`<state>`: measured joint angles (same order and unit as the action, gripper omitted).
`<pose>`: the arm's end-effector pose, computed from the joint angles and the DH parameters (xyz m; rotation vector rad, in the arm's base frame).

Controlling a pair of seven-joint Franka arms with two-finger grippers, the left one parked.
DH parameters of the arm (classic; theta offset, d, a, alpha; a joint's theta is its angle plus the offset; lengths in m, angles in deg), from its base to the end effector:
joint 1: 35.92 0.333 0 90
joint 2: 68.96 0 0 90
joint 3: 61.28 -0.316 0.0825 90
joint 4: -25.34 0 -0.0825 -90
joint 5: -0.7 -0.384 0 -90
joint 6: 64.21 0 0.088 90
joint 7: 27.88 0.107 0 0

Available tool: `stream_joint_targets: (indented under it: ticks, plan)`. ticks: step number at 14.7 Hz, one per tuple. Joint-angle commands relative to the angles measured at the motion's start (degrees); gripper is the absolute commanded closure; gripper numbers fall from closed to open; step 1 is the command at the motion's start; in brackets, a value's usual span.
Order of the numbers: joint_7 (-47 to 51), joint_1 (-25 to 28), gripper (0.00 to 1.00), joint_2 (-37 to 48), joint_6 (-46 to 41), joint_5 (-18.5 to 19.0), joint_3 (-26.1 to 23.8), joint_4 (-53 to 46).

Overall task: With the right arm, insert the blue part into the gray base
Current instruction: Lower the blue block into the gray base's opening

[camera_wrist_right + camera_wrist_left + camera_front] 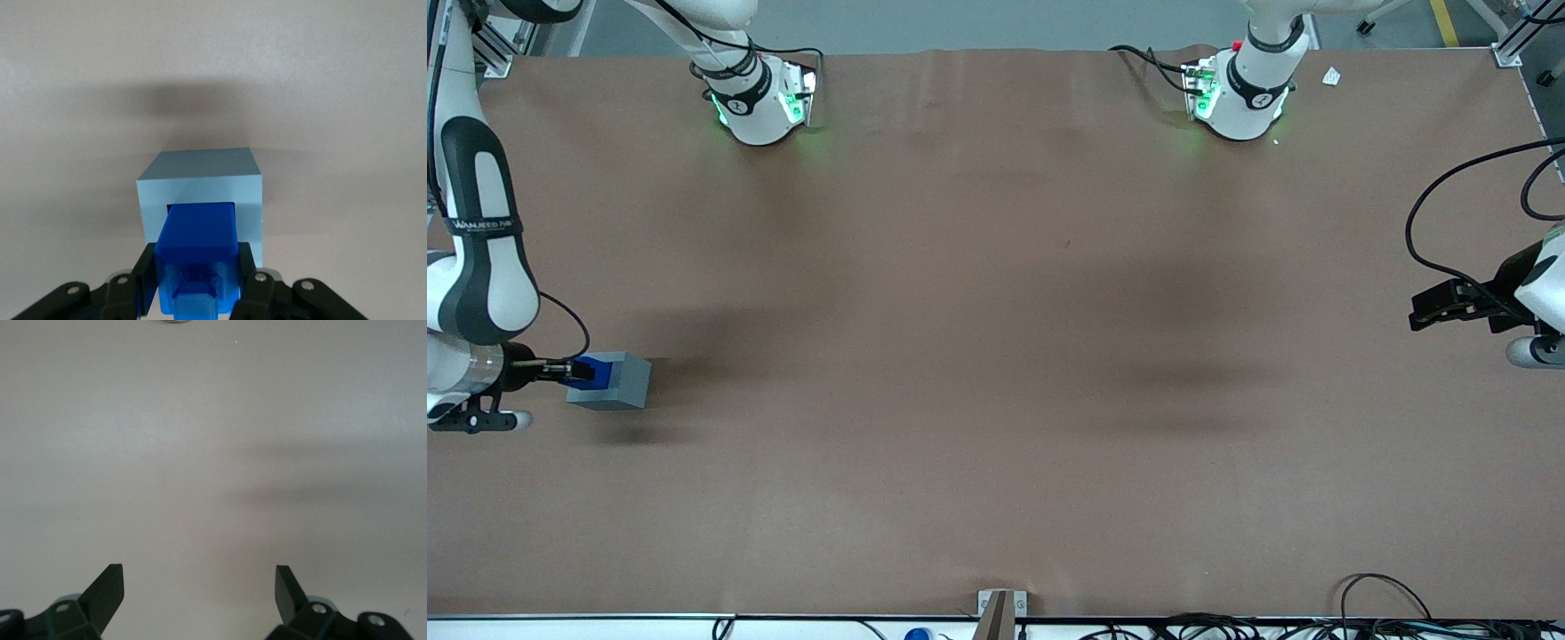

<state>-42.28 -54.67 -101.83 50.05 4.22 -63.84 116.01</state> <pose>0.6472 -0.1958 0.2908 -3.1167 0.0104 0.2548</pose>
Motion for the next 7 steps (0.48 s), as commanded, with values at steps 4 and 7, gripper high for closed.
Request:
stream_joint_targets:
  ticks: [4, 7]
  plan:
    - [0.25, -0.33, 0.64, -0.96, 1.84, 0.96, -0.70, 0.21]
    - [0.34, -0.24, 0.00, -0.96, 1.76, 0.35, -0.96, -0.23]
